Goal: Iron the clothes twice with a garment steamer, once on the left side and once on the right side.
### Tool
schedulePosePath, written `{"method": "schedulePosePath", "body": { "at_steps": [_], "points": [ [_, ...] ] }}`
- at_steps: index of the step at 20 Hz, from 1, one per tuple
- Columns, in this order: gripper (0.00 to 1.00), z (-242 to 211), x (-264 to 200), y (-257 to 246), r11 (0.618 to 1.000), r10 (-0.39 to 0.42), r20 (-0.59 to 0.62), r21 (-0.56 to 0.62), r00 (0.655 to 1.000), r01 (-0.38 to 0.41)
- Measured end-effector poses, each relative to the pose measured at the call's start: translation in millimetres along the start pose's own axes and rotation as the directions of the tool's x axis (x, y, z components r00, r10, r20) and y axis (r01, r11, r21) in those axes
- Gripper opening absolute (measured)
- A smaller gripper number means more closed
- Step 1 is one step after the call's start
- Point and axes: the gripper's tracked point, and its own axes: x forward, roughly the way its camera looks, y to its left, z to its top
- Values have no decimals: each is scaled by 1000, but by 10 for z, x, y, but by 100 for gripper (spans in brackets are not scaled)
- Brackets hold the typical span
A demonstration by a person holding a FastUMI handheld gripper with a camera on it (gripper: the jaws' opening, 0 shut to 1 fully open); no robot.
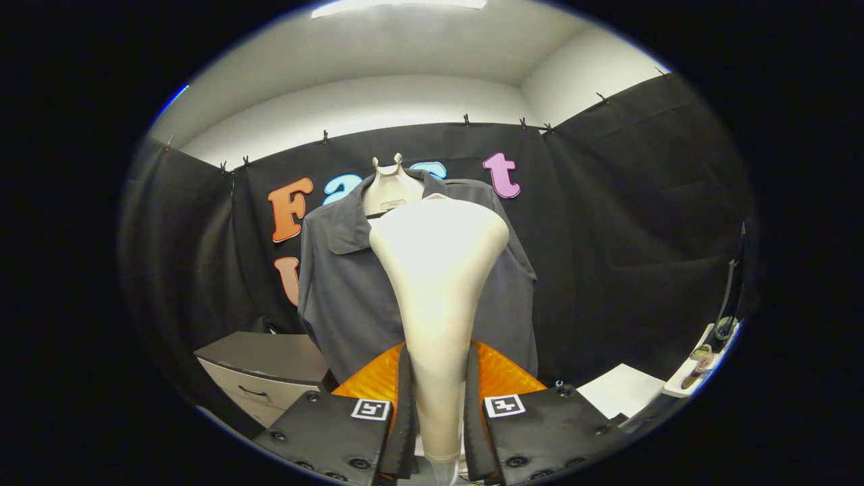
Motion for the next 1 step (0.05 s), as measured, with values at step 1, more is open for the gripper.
{"method": "schedulePosePath", "body": {
  "at_steps": [1],
  "points": [
    [37, 19, -13, -11, 1000, -3, 4, -1, 1000, 3]
  ]
}}
